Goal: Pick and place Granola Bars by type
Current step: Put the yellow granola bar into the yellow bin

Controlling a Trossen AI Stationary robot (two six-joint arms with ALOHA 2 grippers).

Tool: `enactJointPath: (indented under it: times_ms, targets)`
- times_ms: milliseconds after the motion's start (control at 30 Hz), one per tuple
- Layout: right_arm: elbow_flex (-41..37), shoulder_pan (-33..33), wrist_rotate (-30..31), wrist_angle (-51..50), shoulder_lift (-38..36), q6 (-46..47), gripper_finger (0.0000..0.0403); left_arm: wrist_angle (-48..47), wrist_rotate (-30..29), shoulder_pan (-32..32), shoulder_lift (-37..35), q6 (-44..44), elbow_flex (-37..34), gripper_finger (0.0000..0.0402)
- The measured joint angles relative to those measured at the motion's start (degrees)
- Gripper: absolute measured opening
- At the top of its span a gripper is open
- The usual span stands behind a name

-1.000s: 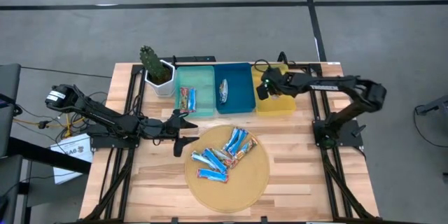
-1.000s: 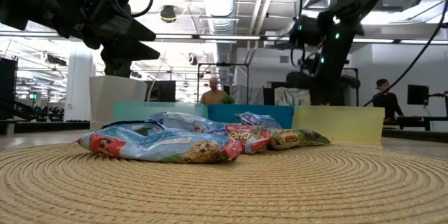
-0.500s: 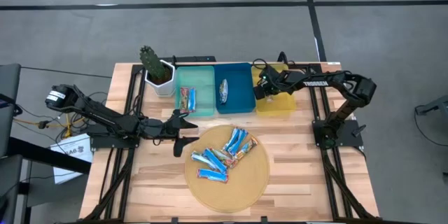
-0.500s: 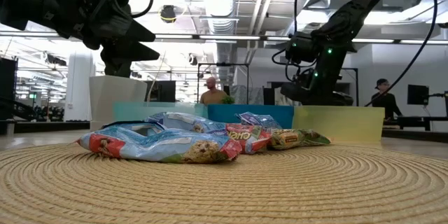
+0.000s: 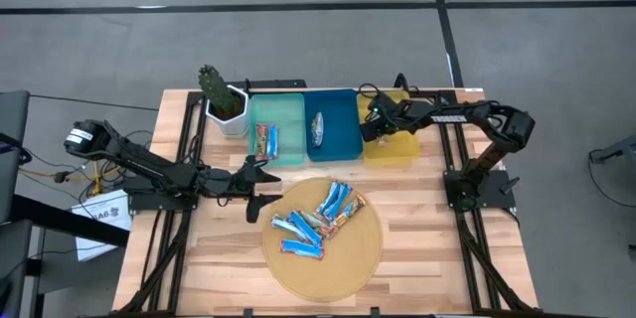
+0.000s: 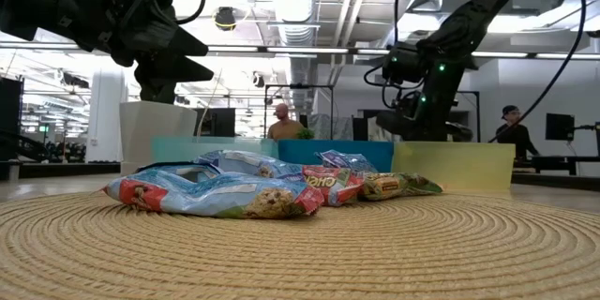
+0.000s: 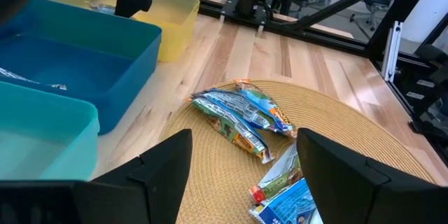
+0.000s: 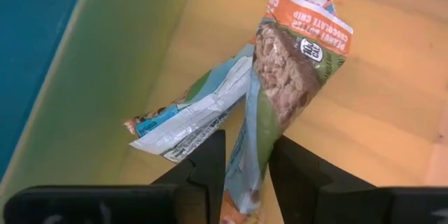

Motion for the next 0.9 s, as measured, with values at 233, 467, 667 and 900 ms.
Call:
enactJointPath:
  times_ms: [233,467,667,900]
  targets:
    - [0.01,0.02,-0.06,0.01,-4.41,-1.14,0.0098,0.02,-0.02,0.0,-0.02,-0.43,0.0,0.0249]
    - [0.02,2.03,-0.1,0.02,-11.63,-1.14,0.0098,0.02,-0.02,0.0,0.0,-0.52,0.0,0.0249]
    - [0.02,7.34,-2.96,1.22,-17.31,-5.12,0.0098,0.04,-0.02,0.0,-0.02,-0.54,0.0,0.0249]
    - [0.02,16.78,-9.08,9.67,-22.0,-15.96,0.0098,0.04,-0.02,0.0,0.0,-0.57,0.0,0.0249]
